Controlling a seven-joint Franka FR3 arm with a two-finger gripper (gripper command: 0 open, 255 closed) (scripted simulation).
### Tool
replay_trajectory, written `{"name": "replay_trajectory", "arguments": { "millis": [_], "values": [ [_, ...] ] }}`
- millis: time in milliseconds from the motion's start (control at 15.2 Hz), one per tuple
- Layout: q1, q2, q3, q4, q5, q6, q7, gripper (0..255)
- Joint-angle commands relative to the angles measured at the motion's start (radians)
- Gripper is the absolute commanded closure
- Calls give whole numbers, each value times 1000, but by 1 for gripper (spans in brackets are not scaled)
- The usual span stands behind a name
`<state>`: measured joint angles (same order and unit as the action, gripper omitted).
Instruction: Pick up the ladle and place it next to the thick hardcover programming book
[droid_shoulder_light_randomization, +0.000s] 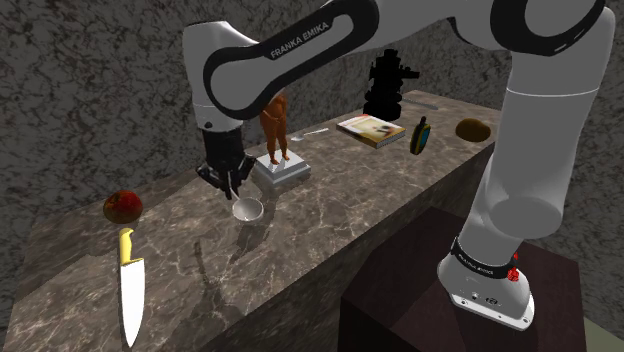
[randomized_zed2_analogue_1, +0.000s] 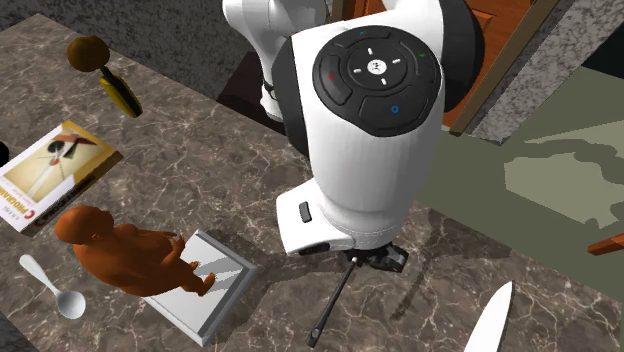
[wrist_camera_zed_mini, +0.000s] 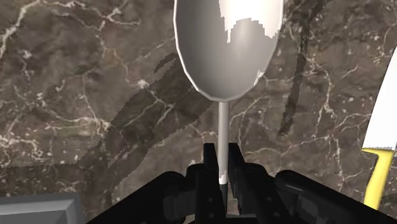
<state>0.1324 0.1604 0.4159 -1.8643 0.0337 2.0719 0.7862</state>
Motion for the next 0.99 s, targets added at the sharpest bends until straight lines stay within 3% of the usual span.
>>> {"name": "replay_trajectory", "arguments": {
  "millis": [0,462,924],
  "values": [
    [-14,-36,-4,-32,18,-4,-23,255],
    [-89,-258,-65,-279,123,21,-207,255],
    [-137,-446,-164,-470,170,6,-386,255]
  ]
}}
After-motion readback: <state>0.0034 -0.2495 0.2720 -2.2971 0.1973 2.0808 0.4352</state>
